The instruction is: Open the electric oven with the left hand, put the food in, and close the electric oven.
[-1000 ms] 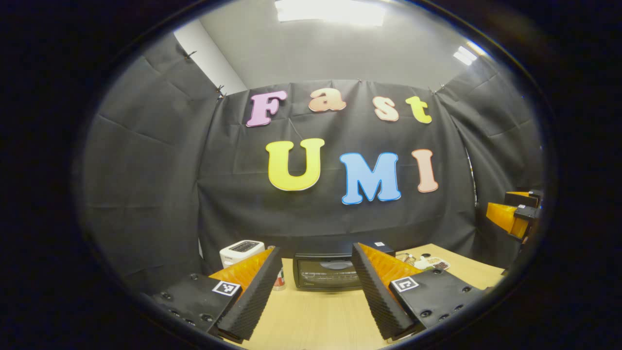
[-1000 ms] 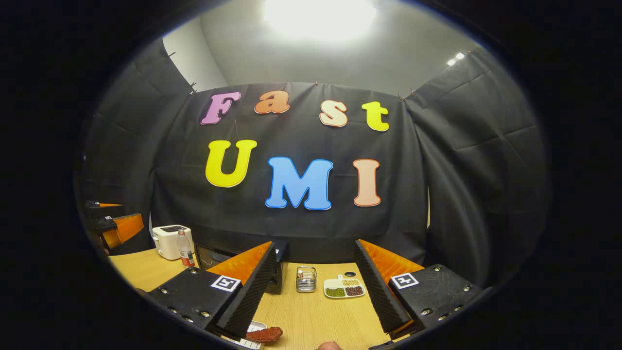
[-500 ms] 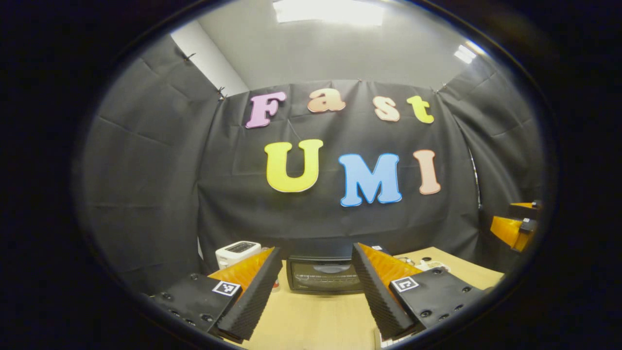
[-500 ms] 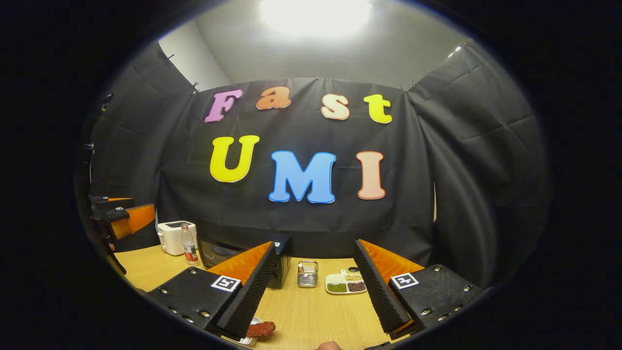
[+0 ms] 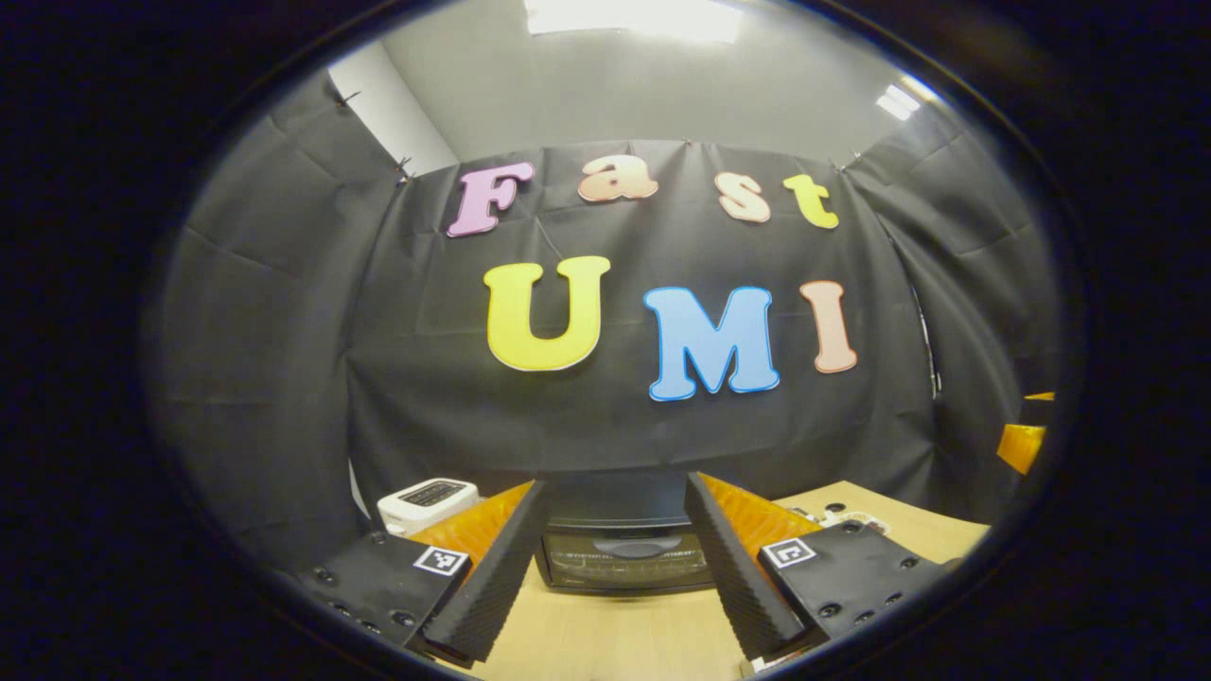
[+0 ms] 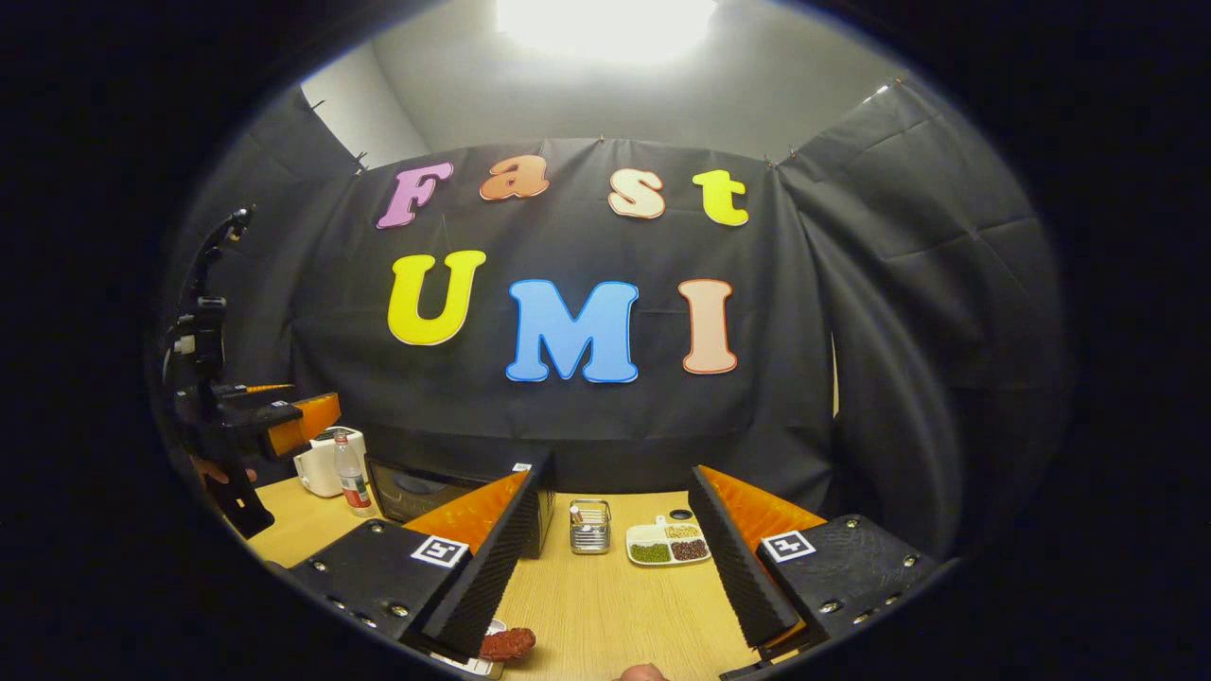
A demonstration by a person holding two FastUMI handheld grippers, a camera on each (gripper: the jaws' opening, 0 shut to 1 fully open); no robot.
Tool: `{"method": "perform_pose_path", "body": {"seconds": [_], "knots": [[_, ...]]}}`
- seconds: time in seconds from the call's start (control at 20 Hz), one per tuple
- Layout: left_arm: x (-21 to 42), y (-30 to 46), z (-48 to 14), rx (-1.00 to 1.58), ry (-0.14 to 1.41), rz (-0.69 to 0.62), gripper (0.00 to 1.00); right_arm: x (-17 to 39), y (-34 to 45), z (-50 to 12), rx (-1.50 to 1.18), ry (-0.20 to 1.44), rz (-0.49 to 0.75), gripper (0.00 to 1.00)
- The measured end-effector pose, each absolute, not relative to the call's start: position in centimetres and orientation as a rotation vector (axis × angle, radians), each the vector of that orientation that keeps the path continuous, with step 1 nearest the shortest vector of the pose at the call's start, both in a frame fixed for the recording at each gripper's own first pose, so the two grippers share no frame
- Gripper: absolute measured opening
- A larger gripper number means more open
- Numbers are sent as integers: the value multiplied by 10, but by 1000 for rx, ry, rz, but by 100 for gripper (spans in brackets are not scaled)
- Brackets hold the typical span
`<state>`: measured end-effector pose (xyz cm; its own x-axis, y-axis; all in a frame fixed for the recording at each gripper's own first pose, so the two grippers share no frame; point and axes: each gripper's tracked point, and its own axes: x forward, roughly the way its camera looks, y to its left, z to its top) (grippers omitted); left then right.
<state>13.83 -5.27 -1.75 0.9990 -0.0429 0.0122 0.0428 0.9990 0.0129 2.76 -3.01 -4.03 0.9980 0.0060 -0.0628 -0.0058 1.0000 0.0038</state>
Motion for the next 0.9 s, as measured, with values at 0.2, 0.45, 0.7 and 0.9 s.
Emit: {"method": "perform_pose_path", "body": {"seconds": [0.2,0.45,0.7,0.9], "knots": [[187,-56,-39,-4,17,-85,100,38,-35,-44,-6,81,-70,97],[240,-65,-79,-22,80,-129,93,45,-39,-52,-49,116,-141,97],[280,-75,-128,-29,159,-157,100,46,-41,-55,-80,147,-193,96],[301,-80,-162,-11,204,-163,100,46,-40,-55,-103,157,-225,97]]}}
